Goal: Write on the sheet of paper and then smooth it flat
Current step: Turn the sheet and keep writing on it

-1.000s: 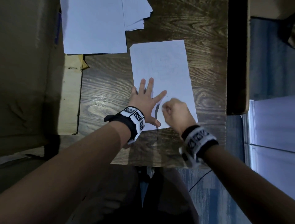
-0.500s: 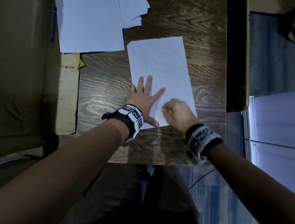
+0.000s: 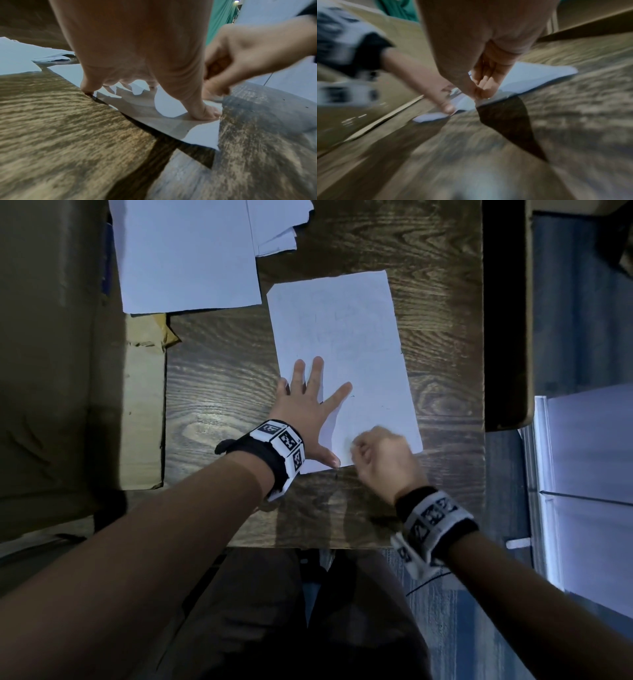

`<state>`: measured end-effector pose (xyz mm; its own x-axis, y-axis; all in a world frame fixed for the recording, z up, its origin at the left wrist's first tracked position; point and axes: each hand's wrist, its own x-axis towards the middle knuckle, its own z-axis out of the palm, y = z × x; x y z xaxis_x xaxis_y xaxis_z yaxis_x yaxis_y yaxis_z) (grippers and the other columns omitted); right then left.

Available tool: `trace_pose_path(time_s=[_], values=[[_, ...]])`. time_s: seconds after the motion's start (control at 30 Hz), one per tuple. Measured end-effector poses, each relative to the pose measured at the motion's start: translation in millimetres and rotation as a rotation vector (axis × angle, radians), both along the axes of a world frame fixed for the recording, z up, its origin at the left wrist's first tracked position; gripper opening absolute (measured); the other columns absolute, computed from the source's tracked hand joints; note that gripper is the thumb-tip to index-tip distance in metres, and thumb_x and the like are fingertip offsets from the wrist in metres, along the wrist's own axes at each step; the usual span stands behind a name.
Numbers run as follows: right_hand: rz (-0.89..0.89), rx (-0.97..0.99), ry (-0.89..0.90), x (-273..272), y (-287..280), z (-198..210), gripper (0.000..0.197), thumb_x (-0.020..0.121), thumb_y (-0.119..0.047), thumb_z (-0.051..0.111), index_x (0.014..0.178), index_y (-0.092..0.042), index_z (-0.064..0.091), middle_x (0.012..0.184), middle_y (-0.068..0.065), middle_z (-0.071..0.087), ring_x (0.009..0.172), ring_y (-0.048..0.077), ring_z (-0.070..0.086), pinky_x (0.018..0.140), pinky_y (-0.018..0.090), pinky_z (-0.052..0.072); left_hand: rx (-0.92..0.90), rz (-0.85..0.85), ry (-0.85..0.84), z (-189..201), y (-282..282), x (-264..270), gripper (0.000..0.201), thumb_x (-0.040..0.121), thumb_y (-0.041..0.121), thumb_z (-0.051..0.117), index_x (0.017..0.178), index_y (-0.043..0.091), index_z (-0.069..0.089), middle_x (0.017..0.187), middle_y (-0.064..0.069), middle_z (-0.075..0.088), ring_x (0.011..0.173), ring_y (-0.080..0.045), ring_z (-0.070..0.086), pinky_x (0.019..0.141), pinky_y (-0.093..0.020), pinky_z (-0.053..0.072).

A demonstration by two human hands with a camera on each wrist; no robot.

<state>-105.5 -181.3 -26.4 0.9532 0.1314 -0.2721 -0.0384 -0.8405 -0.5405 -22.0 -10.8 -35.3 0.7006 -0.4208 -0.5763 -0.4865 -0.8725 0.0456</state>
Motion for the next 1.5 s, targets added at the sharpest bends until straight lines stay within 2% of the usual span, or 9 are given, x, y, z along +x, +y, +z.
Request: trace_pose_path(time_s=[0.07, 0.23, 0.37, 0.57, 0.73, 0.9, 1.1, 1.33, 1.5], values=[[0.131, 0.025, 0.071, -9.3, 2.7, 5.8, 0.012, 0.088, -0.018, 0.061, 0.086, -0.010, 0.069, 0.083, 0.005, 0.060, 0.070, 0.025, 0.060, 0.067, 0.040, 0.055, 0.003, -0.003, -0.005, -0.1, 0.3, 0.5, 0.141, 0.057, 0.094, 0.062, 0.157, 0.039, -0.021, 0.160, -0.022, -0.033, 0.149, -0.052, -0.019, 0.120, -0.066, 0.011], [-0.143, -0.047, -0.052, 27.3, -16.9, -7.8, 0.017, 0.088, -0.024, 0.058, 0.081, -0.013, 0.068, 0.080, 0.004, 0.061, 0.065, 0.022, 0.061, 0.063, 0.040, 0.057, 0.008, 0.001, 0.000, 0.4, -1.4, -0.5, 0.142, 0.057, 0.093, 0.064, 0.157, 0.039, -0.020, 0.160, -0.022, -0.033, 0.148, -0.052, -0.019, 0.120, -0.066, 0.012], [0.069, 0.016, 0.018, -10.2, 5.1, 4.4, 0.015, 0.090, -0.019, 0.061, 0.084, -0.008, 0.068, 0.083, 0.007, 0.061, 0.068, 0.024, 0.060, 0.064, 0.040, 0.056, 0.018, -0.005, 0.003, 1.7, -2.1, 0.4, 0.141, 0.059, 0.092, 0.064, 0.157, 0.038, -0.021, 0.160, -0.023, -0.034, 0.148, -0.052, -0.019, 0.119, -0.066, 0.014], [-0.361, -0.007, -0.090, 21.5, -29.7, 0.2, 0.015, 0.087, -0.018, 0.065, 0.082, -0.006, 0.073, 0.075, 0.007, 0.069, 0.064, 0.020, 0.065, 0.065, 0.036, 0.059, 0.027, -0.002, 0.005, 1.6, -3.1, 0.0, 0.143, 0.057, 0.094, 0.063, 0.157, 0.038, -0.022, 0.160, -0.023, -0.033, 0.149, -0.052, -0.018, 0.119, -0.066, 0.015], [-0.172, 0.058, 0.060, -2.7, 10.6, 3.2, 0.013, 0.088, -0.018, 0.065, 0.083, -0.008, 0.073, 0.078, 0.006, 0.067, 0.065, 0.019, 0.063, 0.067, 0.032, 0.057, 0.010, 0.001, 0.029, 3.4, -1.8, 0.1, 0.141, 0.059, 0.091, 0.065, 0.157, 0.038, -0.022, 0.160, -0.023, -0.034, 0.148, -0.052, -0.020, 0.119, -0.067, 0.013], [-0.418, -0.015, -0.069, 17.1, -48.8, 4.0, 0.013, 0.086, -0.022, 0.069, 0.084, -0.010, 0.074, 0.073, 0.001, 0.072, 0.067, 0.015, 0.067, 0.075, 0.032, 0.059, 0.002, 0.043, 0.034, 2.8, -9.5, -3.1, 0.142, 0.060, 0.091, 0.065, 0.157, 0.036, -0.022, 0.158, -0.025, -0.035, 0.147, -0.054, -0.021, 0.119, -0.068, 0.012], [-0.222, 0.055, 0.052, 0.7, -7.1, 6.6, 0.009, 0.086, -0.017, 0.067, 0.082, -0.011, 0.072, 0.074, 0.002, 0.068, 0.065, 0.015, 0.063, 0.069, 0.028, 0.058, 0.004, 0.046, 0.031, 1.9, -9.8, -3.2, 0.141, 0.061, 0.092, 0.063, 0.156, 0.036, -0.024, 0.158, -0.025, -0.036, 0.147, -0.054, -0.021, 0.119, -0.068, 0.012], [-0.366, -0.096, -0.113, 31.9, -57.6, 14.4, 0.016, 0.086, -0.016, 0.064, 0.073, -0.010, 0.072, 0.065, -0.001, 0.065, 0.062, 0.016, 0.061, 0.060, 0.016, 0.041, -0.004, 0.044, 0.038, 1.7, -9.2, -3.2, 0.142, 0.059, 0.093, 0.063, 0.156, 0.036, -0.024, 0.158, -0.025, -0.036, 0.147, -0.054, -0.022, 0.119, -0.068, 0.011], [-0.164, 0.031, 0.024, 18.6, -20.6, 5.2, 0.012, 0.085, -0.017, 0.065, 0.077, -0.011, 0.073, 0.072, 0.001, 0.069, 0.063, 0.014, 0.062, 0.065, 0.026, 0.055, 0.004, 0.043, 0.030, 0.4, -10.6, -3.7, 0.142, 0.059, 0.094, 0.061, 0.156, 0.036, -0.025, 0.158, -0.025, -0.036, 0.147, -0.054, -0.022, 0.119, -0.068, 0.011]])
